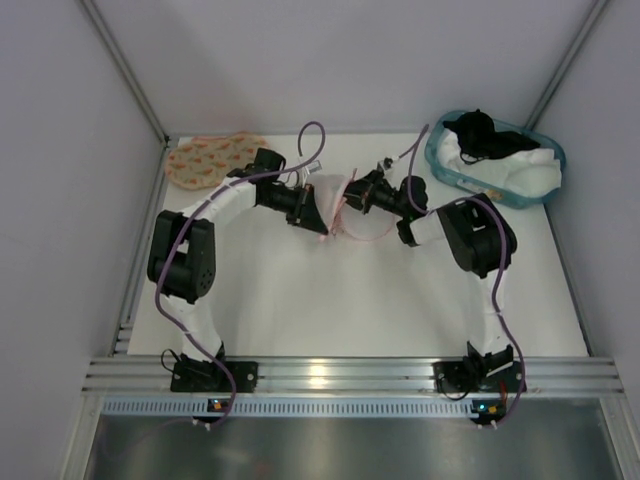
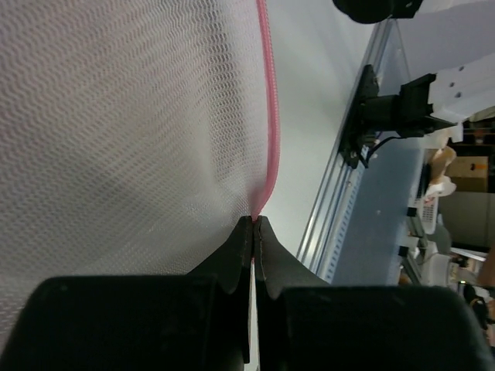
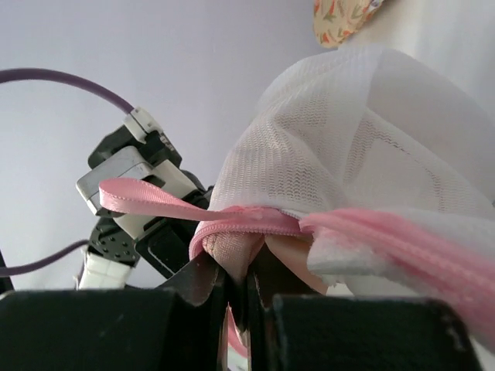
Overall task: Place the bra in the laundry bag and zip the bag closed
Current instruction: Place the bra in the laundry bag.
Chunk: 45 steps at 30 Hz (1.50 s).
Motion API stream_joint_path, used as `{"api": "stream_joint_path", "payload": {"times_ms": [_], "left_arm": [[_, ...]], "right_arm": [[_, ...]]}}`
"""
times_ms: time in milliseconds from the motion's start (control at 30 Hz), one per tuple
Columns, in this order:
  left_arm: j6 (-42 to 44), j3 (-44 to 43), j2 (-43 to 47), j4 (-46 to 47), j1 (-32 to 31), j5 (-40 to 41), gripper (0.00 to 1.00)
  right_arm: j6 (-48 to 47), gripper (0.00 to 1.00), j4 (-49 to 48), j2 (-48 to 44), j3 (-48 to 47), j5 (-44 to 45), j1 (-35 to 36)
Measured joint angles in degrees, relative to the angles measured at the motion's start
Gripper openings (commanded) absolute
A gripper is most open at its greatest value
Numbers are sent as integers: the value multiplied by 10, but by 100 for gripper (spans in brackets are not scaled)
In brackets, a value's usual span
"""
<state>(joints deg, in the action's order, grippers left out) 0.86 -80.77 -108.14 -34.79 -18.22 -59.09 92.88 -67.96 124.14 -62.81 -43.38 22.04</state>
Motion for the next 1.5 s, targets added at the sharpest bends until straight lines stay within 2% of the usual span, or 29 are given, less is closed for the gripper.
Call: {"api": "stream_joint_path", "payload": {"times_ms": [200,367,633,867,1000,1033,1067,1167,1267,1333,1367,1433,1500], "left_arm": [[-52,0,-16,0,3,-59,0],[-82,0,-27,0,3,-98,0],[-113,1,-30,0,4,-142,0],[-125,8,-30,-1,25,-143,0],[-130,14,-30,-1,42,-134,2],[-130,17,-30,-1,45,-131,3],[-130,22,-30,-1,48,-129,5],[-129,35,-30,-1,52,-119,6],[-122,52,-30,-2,56,-114,7],[-113,63,-29,-2,58,-105,7],[-110,66,-29,-2,59,-103,7],[-101,74,-27,-2,62,-98,7],[-95,78,-25,-2,64,-96,7]], "right_arm": [[59,0,-11,-1,32,98,35],[34,0,-10,-1,32,153,82],[-104,0,37,3,28,222,108],[-257,0,123,4,26,225,125],[-355,0,203,3,8,221,145],[-373,2,220,2,5,218,148],[-392,14,236,-1,3,215,150],[-437,30,289,-15,-3,199,152],[-480,42,353,-41,-17,179,152],[-510,45,396,-64,-28,168,151],[-526,50,420,-79,-33,164,150],[-569,52,481,-115,-49,157,145],[-612,59,537,-144,-71,151,139]]}}
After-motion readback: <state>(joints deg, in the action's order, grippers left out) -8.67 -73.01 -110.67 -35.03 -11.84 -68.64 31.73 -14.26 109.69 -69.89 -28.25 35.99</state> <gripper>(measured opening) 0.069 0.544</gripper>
